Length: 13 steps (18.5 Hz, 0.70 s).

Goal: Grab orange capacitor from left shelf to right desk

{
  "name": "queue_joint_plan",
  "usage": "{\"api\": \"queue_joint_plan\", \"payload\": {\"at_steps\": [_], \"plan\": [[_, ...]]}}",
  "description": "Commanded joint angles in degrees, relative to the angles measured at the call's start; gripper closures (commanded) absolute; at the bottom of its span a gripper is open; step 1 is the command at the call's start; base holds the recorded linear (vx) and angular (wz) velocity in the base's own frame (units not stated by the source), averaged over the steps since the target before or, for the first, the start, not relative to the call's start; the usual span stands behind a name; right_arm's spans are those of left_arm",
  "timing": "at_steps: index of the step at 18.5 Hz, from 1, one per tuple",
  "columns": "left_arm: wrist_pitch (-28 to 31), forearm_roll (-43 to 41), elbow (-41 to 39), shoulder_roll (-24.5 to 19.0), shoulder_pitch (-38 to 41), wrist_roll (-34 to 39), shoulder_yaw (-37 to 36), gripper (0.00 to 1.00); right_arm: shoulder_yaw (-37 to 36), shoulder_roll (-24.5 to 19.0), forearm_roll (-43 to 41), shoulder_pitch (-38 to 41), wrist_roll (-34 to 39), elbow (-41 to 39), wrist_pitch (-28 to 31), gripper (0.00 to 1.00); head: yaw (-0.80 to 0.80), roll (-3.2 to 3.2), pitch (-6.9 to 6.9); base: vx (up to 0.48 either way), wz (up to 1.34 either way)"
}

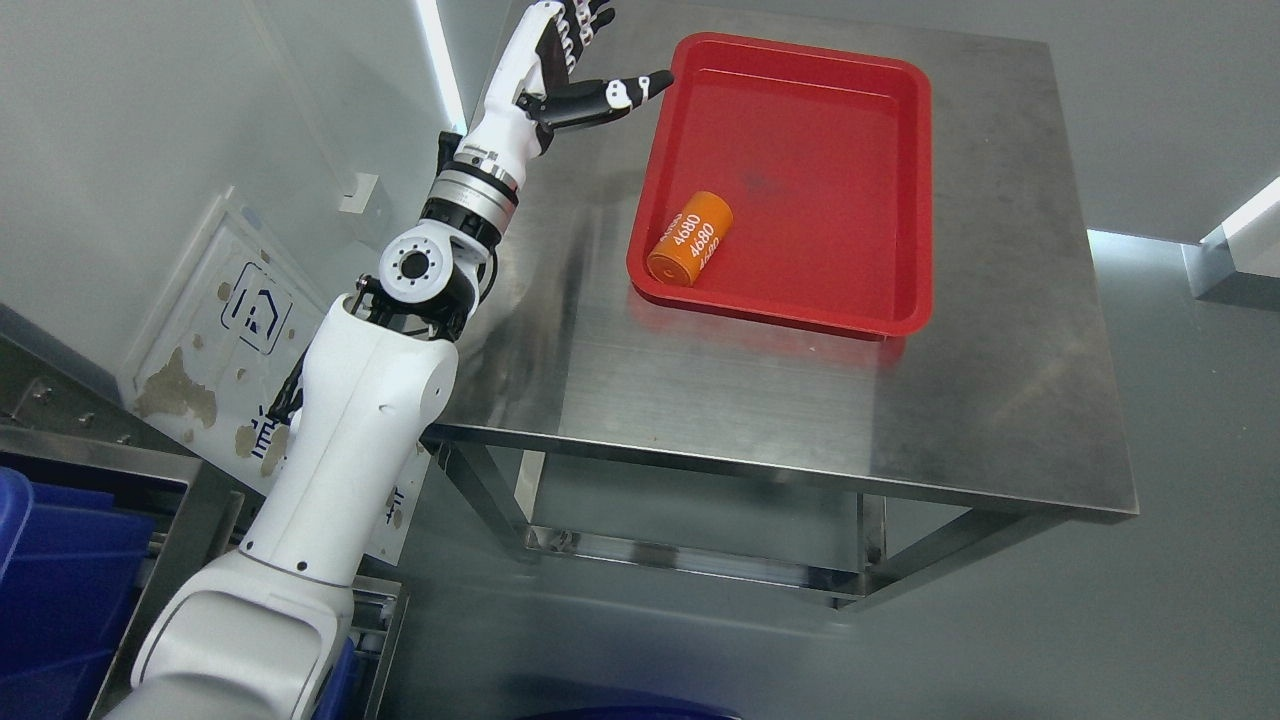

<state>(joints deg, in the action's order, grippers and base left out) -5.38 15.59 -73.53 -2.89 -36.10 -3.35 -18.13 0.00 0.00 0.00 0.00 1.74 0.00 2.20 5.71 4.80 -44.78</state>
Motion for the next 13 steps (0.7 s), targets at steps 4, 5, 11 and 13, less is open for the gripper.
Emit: {"api": "queue_joint_plan", "payload": {"at_steps": [4, 5, 11, 13], "plan": [[4.7, -0.2, -21.2, -2.0, 12.6, 0.0, 6.1, 0.00, -0.7, 1.0, 0.0, 1.9, 0.0, -1.3, 0.1, 0.00, 0.00, 0.00, 0.00, 0.000, 0.00], [4.7, -0.2, -21.2, -2.0, 12.6, 0.0, 6.1, 0.00, -0.6, 1.0, 0.0, 1.9, 0.0, -1.3, 0.1, 0.00, 0.00, 0.00, 0.00, 0.000, 0.00], [4.4, -0.3, -21.2, -2.8, 13.2, -0.1, 6.9, 0.00, -0.6, 1.0, 0.0, 1.9, 0.0, -1.3, 0.1, 0.00, 0.00, 0.00, 0.00, 0.000, 0.00], [4.4, -0.3, -21.2, -2.9, 13.5, -0.1, 7.4, 0.00, -0.7, 1.0, 0.0, 1.9, 0.0, -1.3, 0.1, 0.00, 0.00, 0.00, 0.00, 0.000, 0.00]]}}
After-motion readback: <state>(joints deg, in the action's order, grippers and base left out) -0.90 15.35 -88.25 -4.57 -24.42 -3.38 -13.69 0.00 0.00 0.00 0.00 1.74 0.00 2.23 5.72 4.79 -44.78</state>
